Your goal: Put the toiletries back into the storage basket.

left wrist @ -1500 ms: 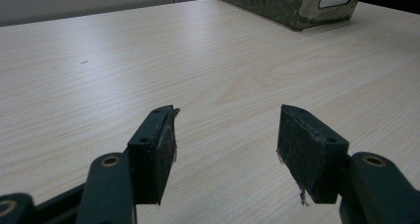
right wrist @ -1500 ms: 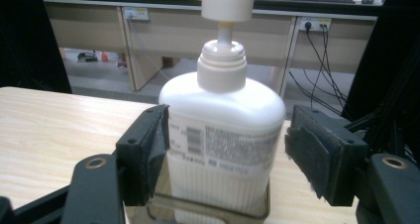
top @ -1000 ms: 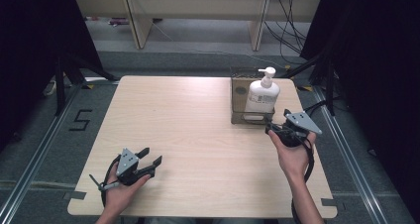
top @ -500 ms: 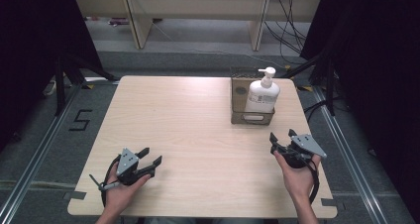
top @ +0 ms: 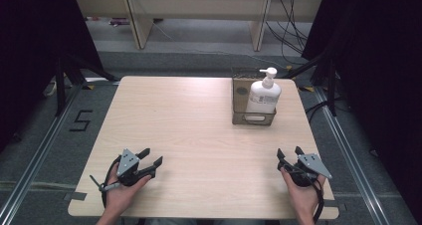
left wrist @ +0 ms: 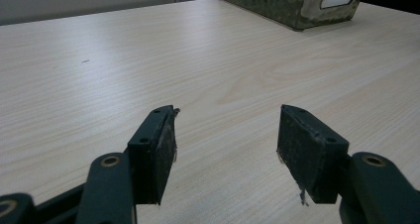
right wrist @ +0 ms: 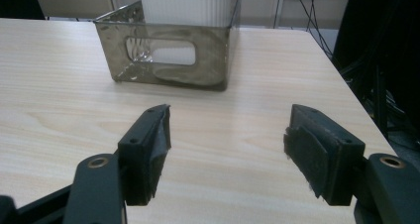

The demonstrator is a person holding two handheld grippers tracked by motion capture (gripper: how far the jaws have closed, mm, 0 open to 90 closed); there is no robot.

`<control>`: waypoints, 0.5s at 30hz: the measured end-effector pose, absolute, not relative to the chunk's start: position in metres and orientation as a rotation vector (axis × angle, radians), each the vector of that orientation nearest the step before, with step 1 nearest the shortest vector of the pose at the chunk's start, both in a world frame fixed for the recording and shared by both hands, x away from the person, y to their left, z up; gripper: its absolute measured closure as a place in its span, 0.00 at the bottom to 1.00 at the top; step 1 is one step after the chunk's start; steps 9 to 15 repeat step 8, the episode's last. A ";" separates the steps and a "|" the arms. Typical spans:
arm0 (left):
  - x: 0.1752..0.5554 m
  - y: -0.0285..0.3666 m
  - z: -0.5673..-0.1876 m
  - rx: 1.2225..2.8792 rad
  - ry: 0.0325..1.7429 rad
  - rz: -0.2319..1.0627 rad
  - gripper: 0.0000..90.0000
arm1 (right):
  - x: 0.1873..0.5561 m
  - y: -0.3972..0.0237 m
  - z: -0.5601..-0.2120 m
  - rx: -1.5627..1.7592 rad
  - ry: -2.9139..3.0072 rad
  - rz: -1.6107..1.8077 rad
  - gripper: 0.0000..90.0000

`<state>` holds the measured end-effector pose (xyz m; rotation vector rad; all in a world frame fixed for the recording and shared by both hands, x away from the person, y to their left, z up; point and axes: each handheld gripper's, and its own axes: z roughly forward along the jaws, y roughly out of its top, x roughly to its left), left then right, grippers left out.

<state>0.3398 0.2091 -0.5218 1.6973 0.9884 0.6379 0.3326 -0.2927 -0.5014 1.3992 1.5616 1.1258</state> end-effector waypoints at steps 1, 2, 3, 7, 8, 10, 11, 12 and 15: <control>0.340 0.209 -0.522 1.696 0.990 0.640 0.43 | 0.330 -0.292 -0.502 1.426 1.551 1.128 0.38; 0.339 0.209 -0.522 1.698 0.990 0.639 0.43 | 0.331 -0.294 -0.503 1.396 1.555 1.157 0.38; 0.340 0.209 -0.522 1.695 0.989 0.635 0.43 | 0.331 -0.296 -0.503 1.367 1.550 1.133 0.38; 0.340 0.210 -0.522 1.687 0.985 0.628 0.43 | 0.331 -0.297 -0.505 1.376 1.528 1.127 0.38; 0.340 0.210 -0.522 1.687 0.985 0.628 0.43 | 0.331 -0.297 -0.506 1.378 1.535 1.136 0.38; 0.340 0.210 -0.522 1.687 0.985 0.628 0.43 | 0.331 -0.297 -0.506 1.378 1.535 1.136 0.38; 0.340 0.210 -0.522 1.687 0.985 0.628 0.43 | 0.331 -0.297 -0.506 1.378 1.535 1.136 0.38; 0.340 0.210 -0.522 1.687 0.985 0.628 0.43 | 0.331 -0.297 -0.506 1.378 1.535 1.136 0.38; 0.340 0.210 -0.522 1.687 0.985 0.628 0.43 | 0.331 -0.297 -0.506 1.378 1.535 1.136 0.38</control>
